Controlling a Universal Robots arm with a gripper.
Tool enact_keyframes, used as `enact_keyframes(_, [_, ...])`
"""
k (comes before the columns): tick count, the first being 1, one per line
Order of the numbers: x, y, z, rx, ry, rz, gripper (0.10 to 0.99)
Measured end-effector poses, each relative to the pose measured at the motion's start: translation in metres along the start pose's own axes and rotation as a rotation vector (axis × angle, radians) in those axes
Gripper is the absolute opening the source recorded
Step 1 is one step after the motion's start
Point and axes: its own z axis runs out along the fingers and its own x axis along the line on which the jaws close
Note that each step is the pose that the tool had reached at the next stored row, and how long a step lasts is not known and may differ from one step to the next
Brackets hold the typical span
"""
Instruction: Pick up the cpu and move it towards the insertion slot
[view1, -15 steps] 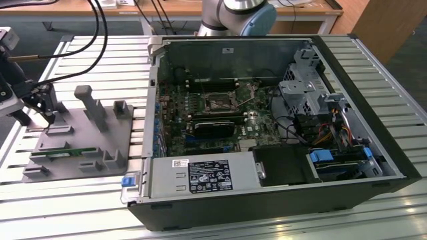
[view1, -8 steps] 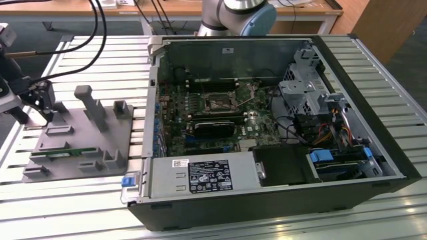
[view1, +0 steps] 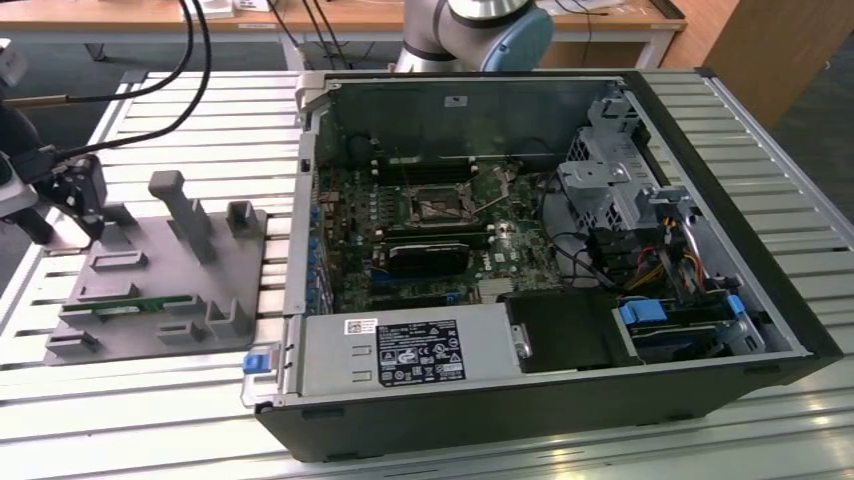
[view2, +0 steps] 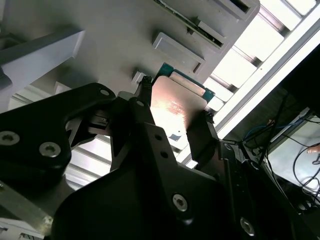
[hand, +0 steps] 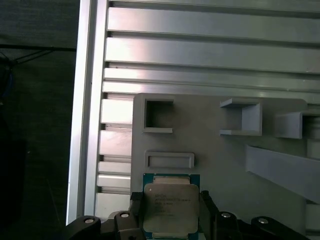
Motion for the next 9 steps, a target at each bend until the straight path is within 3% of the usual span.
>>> enact_keyframes(9, [0.0000,0.0007,-0.0116,0.000,0.0000,0.000,0.533])
